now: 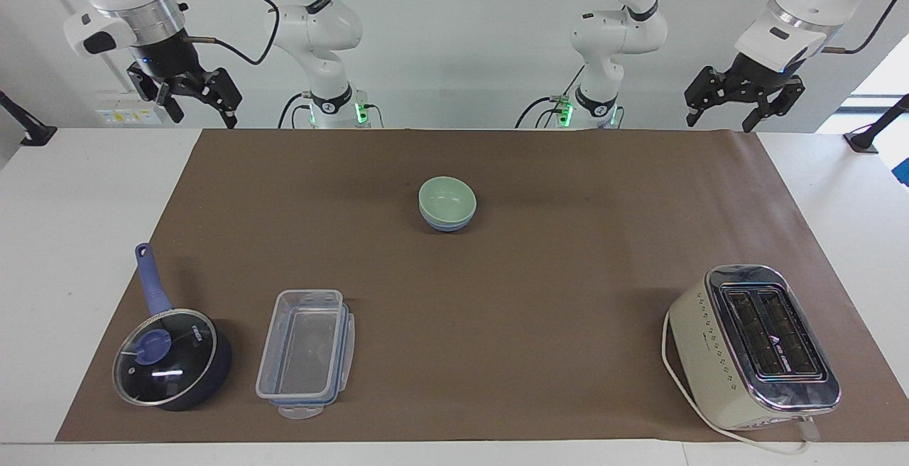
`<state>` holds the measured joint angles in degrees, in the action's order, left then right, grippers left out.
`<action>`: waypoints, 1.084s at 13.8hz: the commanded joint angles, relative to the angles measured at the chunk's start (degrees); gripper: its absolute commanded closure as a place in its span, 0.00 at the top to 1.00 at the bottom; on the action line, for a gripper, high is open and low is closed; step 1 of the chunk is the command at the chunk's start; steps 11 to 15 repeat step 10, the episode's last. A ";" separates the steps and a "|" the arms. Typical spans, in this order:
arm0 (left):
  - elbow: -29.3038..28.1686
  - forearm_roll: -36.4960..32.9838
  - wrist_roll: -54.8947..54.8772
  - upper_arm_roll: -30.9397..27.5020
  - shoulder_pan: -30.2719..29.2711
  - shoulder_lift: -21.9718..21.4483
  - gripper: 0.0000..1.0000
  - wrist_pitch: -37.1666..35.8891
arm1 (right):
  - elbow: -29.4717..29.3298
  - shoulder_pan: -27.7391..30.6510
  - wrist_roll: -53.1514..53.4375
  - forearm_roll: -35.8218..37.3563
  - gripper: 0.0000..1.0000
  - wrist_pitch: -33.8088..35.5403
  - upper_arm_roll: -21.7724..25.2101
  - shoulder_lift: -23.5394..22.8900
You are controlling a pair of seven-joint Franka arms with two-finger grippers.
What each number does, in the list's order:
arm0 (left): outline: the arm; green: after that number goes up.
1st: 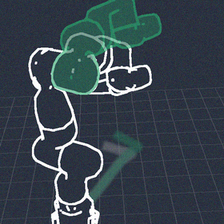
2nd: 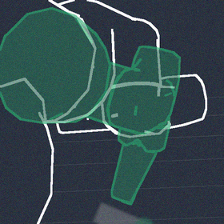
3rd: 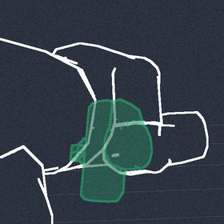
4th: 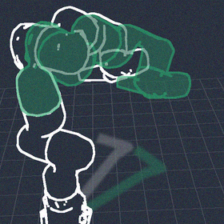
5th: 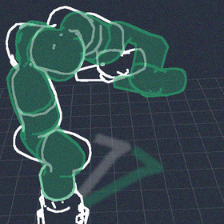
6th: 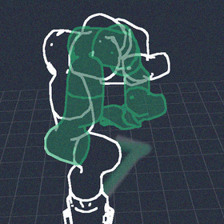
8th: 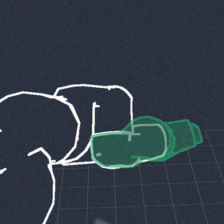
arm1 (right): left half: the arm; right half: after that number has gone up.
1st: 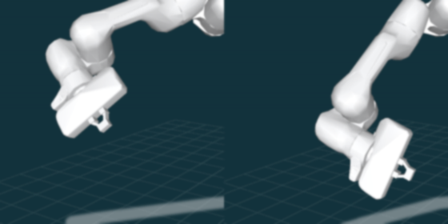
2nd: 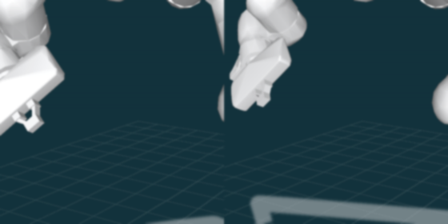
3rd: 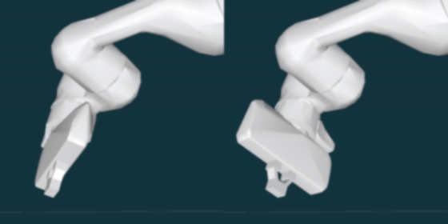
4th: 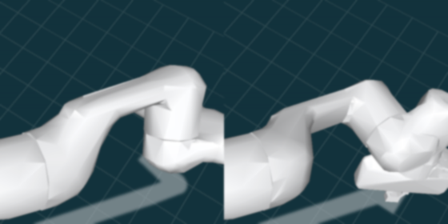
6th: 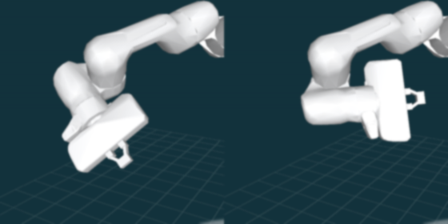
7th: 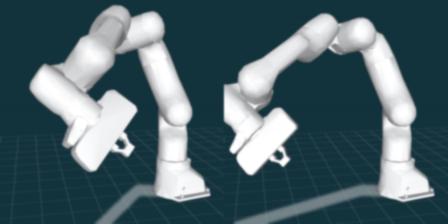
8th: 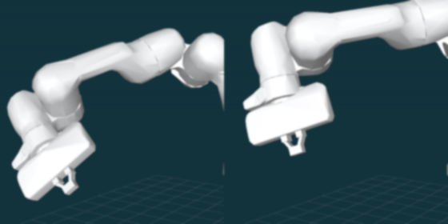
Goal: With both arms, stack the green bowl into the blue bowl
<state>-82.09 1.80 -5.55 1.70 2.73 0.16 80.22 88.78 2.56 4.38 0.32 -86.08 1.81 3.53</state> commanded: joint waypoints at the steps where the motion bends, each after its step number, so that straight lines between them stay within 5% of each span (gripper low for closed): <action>1: 0.62 -0.56 -0.69 -0.03 0.26 -0.16 1.00 0.19 | 0.95 0.17 -1.30 0.65 1.00 0.73 -0.49 1.12; 15: 0.62 -0.56 -0.78 -0.03 0.26 -0.07 1.00 0.46 | 3.33 -0.19 -1.21 0.65 1.00 0.56 -0.50 2.62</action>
